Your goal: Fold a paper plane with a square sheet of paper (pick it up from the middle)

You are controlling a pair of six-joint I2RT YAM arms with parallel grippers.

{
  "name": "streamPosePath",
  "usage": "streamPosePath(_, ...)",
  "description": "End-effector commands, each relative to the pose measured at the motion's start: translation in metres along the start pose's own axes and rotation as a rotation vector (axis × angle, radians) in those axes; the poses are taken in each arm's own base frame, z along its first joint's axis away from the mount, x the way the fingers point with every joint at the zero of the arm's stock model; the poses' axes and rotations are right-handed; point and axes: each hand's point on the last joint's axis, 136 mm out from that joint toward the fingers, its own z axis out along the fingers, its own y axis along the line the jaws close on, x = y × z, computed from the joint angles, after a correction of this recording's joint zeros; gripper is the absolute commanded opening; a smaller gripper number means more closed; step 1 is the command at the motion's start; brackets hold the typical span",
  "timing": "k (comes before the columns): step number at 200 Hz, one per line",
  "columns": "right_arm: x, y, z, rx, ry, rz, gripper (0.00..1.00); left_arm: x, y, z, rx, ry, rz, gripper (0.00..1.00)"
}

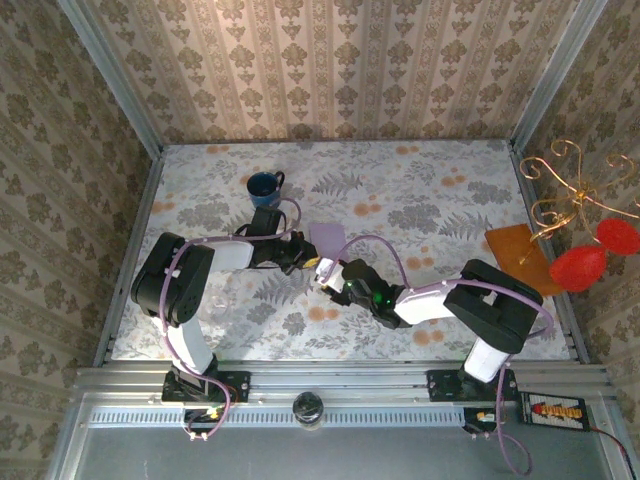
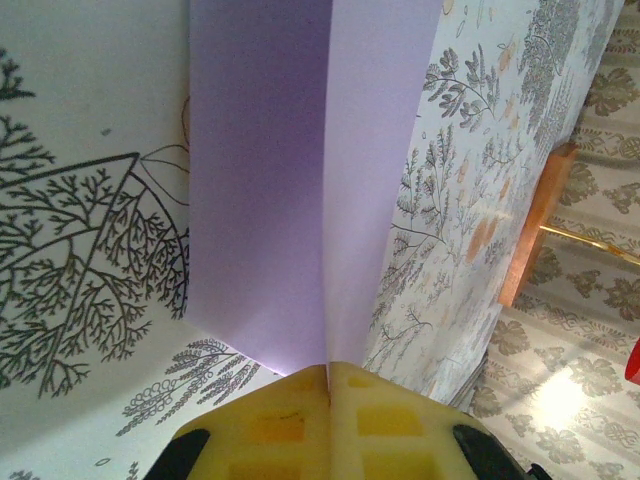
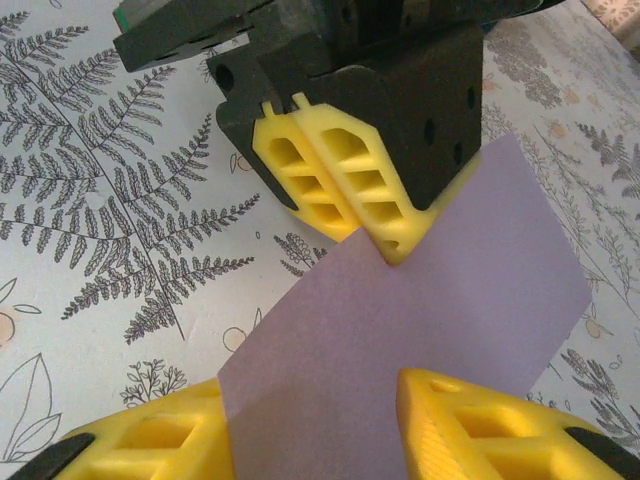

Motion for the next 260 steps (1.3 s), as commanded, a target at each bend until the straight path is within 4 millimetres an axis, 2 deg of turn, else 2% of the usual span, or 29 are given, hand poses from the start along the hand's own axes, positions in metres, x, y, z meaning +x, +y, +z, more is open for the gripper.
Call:
streamPosePath(1,-0.012,-0.004,-0.006,0.022,-0.045,0.034,0.38,0.003,-0.004,0.0,0.011,0.004,0.01,0.02)
streamPosePath(40,-0.012,-0.001,-0.006,-0.002,-0.044,0.044,0.34,0.004,-0.004,0.001,0.01,0.006,0.011,0.02)
streamPosePath(69,-0.011,0.005,-0.005,-0.031,-0.036,0.048,0.23,0.005,-0.003,0.0,0.009,0.005,0.01,0.04)
streamPosePath(87,-0.01,0.008,-0.005,-0.056,-0.025,0.054,0.16,0.005,-0.002,-0.006,0.003,-0.007,0.011,0.08)
streamPosePath(104,-0.009,0.013,-0.007,-0.087,-0.007,0.072,0.11,0.005,0.002,-0.015,-0.011,-0.022,0.02,0.21)
streamPosePath(109,-0.009,0.016,-0.008,-0.105,0.001,0.084,0.1,-0.005,0.007,-0.025,-0.013,-0.05,0.01,0.25)
streamPosePath(125,-0.008,0.022,-0.011,-0.154,0.029,0.117,0.07,-0.011,0.016,-0.046,-0.044,-0.089,0.02,0.33)
streamPosePath(146,-0.005,0.029,-0.015,-0.204,0.059,0.161,0.06,-0.014,0.011,-0.065,-0.065,-0.116,0.082,0.38)
streamPosePath(160,-0.004,0.035,-0.018,-0.234,0.068,0.189,0.06,-0.013,0.003,-0.068,-0.072,-0.115,0.121,0.38)
streamPosePath(180,-0.001,0.04,-0.021,-0.268,0.091,0.228,0.05,-0.01,-0.008,-0.057,-0.066,-0.092,0.161,0.37)
streamPosePath(205,0.005,0.047,-0.022,-0.297,0.124,0.269,0.05,-0.009,-0.015,-0.033,-0.075,-0.048,0.186,0.33)
streamPosePath(208,0.006,0.047,-0.021,-0.296,0.128,0.273,0.05,-0.001,-0.019,-0.025,-0.075,-0.025,0.204,0.33)
streamPosePath(221,0.009,0.049,-0.021,-0.297,0.137,0.288,0.05,0.001,-0.023,-0.012,-0.077,0.001,0.219,0.3)
streamPosePath(242,0.011,0.049,-0.021,-0.295,0.143,0.308,0.05,0.004,-0.016,0.006,-0.104,0.047,0.219,0.26)
streamPosePath(260,0.01,0.048,-0.021,-0.29,0.148,0.327,0.04,0.005,-0.007,0.014,-0.128,0.07,0.205,0.24)
